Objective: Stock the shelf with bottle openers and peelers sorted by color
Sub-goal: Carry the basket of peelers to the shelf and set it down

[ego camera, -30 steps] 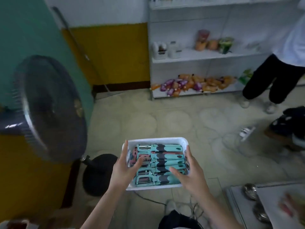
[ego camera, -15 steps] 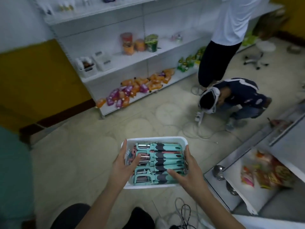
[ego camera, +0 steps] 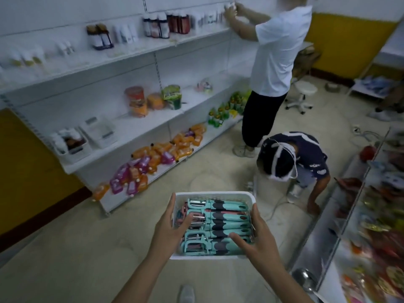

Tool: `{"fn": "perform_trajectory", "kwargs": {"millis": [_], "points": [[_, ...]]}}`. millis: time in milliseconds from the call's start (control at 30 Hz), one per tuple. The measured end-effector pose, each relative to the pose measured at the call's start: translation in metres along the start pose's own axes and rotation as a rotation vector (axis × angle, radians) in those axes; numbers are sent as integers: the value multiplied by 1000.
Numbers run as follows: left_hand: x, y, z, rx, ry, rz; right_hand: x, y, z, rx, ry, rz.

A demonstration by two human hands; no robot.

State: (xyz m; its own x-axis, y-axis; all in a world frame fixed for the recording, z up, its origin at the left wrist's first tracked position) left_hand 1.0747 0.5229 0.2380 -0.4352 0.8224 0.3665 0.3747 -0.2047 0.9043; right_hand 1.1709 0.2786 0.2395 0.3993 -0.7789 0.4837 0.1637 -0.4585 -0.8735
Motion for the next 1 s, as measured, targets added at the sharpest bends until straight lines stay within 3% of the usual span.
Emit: {"fn": "perform_trajectory", "kwargs": {"millis": [133,367,633,1000], "points": [[17,42,83,-75,-67,33,-1,-33,65,-1,102,44],[-11,86,211,-126,-196,76,13,-23,166,-101,208,33],[-83,133,378,-168,-321,106,46,27,313,-182,318,67],[-200,232,579,-211,-509,169,141,39,490,-243,493,94]]}}
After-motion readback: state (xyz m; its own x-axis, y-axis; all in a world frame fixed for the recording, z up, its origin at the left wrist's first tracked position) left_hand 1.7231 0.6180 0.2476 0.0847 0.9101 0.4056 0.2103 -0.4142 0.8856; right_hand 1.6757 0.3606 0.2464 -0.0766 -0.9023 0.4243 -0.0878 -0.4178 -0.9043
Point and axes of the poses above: each hand's wrist, its own z-axis towards the middle knuckle, its own x-axis out of the back of the hand, y = z × x, the point moved 9 cm from there along z, towards the middle knuckle, and after that the axes turned 1 degree about x, right-handed, at the moved point
